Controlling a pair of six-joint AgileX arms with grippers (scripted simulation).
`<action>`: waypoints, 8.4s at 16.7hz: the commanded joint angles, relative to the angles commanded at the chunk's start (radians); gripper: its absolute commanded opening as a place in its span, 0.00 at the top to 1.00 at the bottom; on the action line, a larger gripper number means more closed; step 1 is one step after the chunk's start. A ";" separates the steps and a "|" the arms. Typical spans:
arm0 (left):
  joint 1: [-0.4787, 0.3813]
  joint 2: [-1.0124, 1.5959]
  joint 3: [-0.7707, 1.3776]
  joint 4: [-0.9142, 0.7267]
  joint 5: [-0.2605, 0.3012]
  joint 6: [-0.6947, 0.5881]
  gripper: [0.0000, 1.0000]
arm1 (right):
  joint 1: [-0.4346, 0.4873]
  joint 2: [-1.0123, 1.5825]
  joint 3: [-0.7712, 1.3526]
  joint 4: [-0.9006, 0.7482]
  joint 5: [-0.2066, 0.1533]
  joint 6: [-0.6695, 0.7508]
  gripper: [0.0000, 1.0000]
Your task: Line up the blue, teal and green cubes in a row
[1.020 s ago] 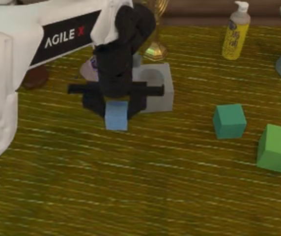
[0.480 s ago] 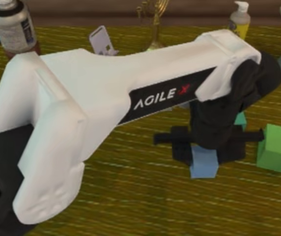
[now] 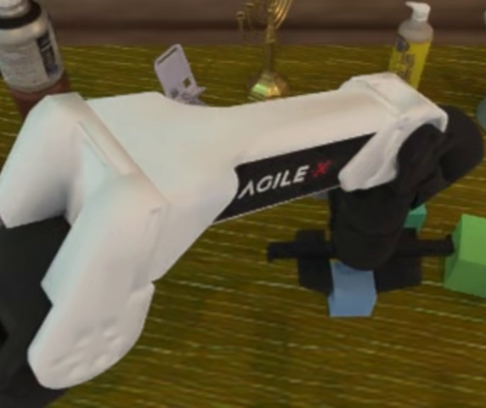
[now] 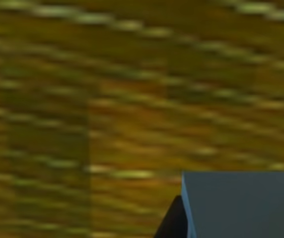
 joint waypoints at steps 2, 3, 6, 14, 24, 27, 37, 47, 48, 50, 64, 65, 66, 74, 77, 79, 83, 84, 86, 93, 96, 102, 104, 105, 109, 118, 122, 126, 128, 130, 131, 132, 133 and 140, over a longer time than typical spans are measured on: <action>0.000 0.017 -0.053 0.073 0.001 -0.001 1.00 | 0.000 0.000 0.000 0.000 0.000 0.000 0.00; -0.001 0.025 -0.079 0.109 0.001 -0.001 1.00 | 0.000 0.000 0.000 0.000 0.000 0.000 0.00; -0.003 0.041 -0.125 0.167 0.001 -0.002 1.00 | 0.000 0.000 0.000 0.000 0.000 0.000 0.00; -0.003 0.041 -0.125 0.168 0.001 -0.002 0.62 | 0.000 0.000 0.000 0.000 0.000 0.000 0.00; -0.003 0.041 -0.125 0.168 0.001 -0.002 0.00 | 0.000 0.000 0.000 0.000 0.000 0.000 0.00; -0.003 0.041 -0.125 0.168 0.001 -0.002 0.00 | 0.000 0.000 0.000 0.000 0.000 0.000 0.00; 0.007 0.002 -0.014 0.006 0.000 -0.009 0.00 | 0.000 0.000 0.000 0.000 0.000 0.000 0.00; 0.023 -0.052 0.010 -0.044 -0.002 -0.003 0.00 | 0.007 0.029 0.028 -0.019 -0.002 0.005 0.00; 0.040 -0.082 -0.019 -0.027 -0.003 0.002 0.00 | 0.014 0.059 0.057 -0.038 -0.003 0.009 0.00; 0.088 -0.174 -0.105 0.025 -0.007 0.018 0.00 | 0.031 0.146 0.142 -0.092 -0.004 0.022 0.00; 0.699 -1.589 -1.330 0.720 -0.009 0.481 0.00 | 0.221 1.533 1.240 -0.802 0.001 0.175 0.00; 0.739 -1.687 -1.418 0.773 -0.007 0.533 0.00 | 0.235 1.630 1.317 -0.854 0.001 0.186 0.00; 0.776 -1.779 -1.501 0.823 -0.005 0.584 0.00 | 0.248 1.715 1.386 -0.900 0.001 0.196 0.00; 0.976 -2.288 -1.929 1.137 0.020 0.920 0.00 | 0.321 2.207 1.819 -1.156 0.003 0.256 0.00; 0.995 -2.346 -1.970 1.175 0.023 0.961 0.00 | 0.329 2.257 1.867 -1.181 0.004 0.262 0.00; 0.995 -2.346 -1.970 1.175 0.023 0.961 0.00 | 0.329 2.257 1.867 -1.181 0.004 0.262 0.00; 0.995 -2.346 -1.970 1.175 0.023 0.961 0.00 | 0.324 2.258 1.864 -1.177 0.003 0.261 0.00; 0.995 -2.346 -1.970 1.175 0.023 0.961 0.00 | 0.325 2.262 1.854 -1.164 0.004 0.261 0.00; 0.995 -2.346 -1.970 1.175 0.023 0.961 0.00 | 0.327 2.283 1.816 -1.107 0.004 0.260 0.00; 0.995 -2.346 -1.970 1.175 0.023 0.961 0.00 | 0.330 2.367 1.686 -0.890 0.005 0.265 0.00; 0.995 -2.346 -1.970 1.175 0.023 0.961 0.00 | 0.330 2.367 1.686 -0.890 0.005 0.265 0.00; 0.995 -2.346 -1.970 1.175 0.023 0.961 0.00 | 0.330 2.367 1.686 -0.890 0.005 0.265 0.45; 0.995 -2.346 -1.970 1.175 0.023 0.961 0.00 | 0.330 2.367 1.686 -0.890 0.005 0.265 0.60; 0.995 -2.346 -1.970 1.175 0.023 0.961 0.00 | 0.330 2.367 1.686 -0.890 0.005 0.265 0.68; 0.995 -2.346 -1.970 1.175 0.023 0.961 0.00 | 0.330 2.367 1.686 -0.890 0.005 0.265 0.98; 0.995 -2.346 -1.970 1.175 0.023 0.961 0.00 | 0.327 2.346 1.691 -0.896 0.010 0.263 1.00; 0.995 -2.346 -1.970 1.175 0.023 0.961 0.00 | 0.329 2.320 1.743 -0.974 0.009 0.266 1.00; 0.995 -2.346 -1.970 1.175 0.023 0.961 0.00 | 0.336 2.267 1.822 -1.112 0.009 0.262 1.00; 0.995 -2.346 -1.970 1.175 0.023 0.961 0.00 | 0.336 2.259 1.830 -1.123 0.009 0.261 1.00; 0.995 -2.346 -1.970 1.175 0.023 0.961 0.00 | 0.331 2.263 1.828 -1.120 0.008 0.263 1.00; 0.995 -2.346 -1.970 1.175 0.023 0.961 0.00 | 0.334 2.262 1.827 -1.120 0.008 0.266 1.00; 0.995 -2.346 -1.970 1.175 0.023 0.961 0.00 | 0.346 2.258 1.822 -1.120 0.008 0.278 1.00; 0.995 -2.346 -1.970 1.175 0.023 0.961 0.00 | 0.369 2.249 1.811 -1.119 0.009 0.301 1.00; 0.995 -2.346 -1.970 1.175 0.023 0.961 0.00 | 0.688 2.100 1.623 -1.094 0.013 0.693 1.00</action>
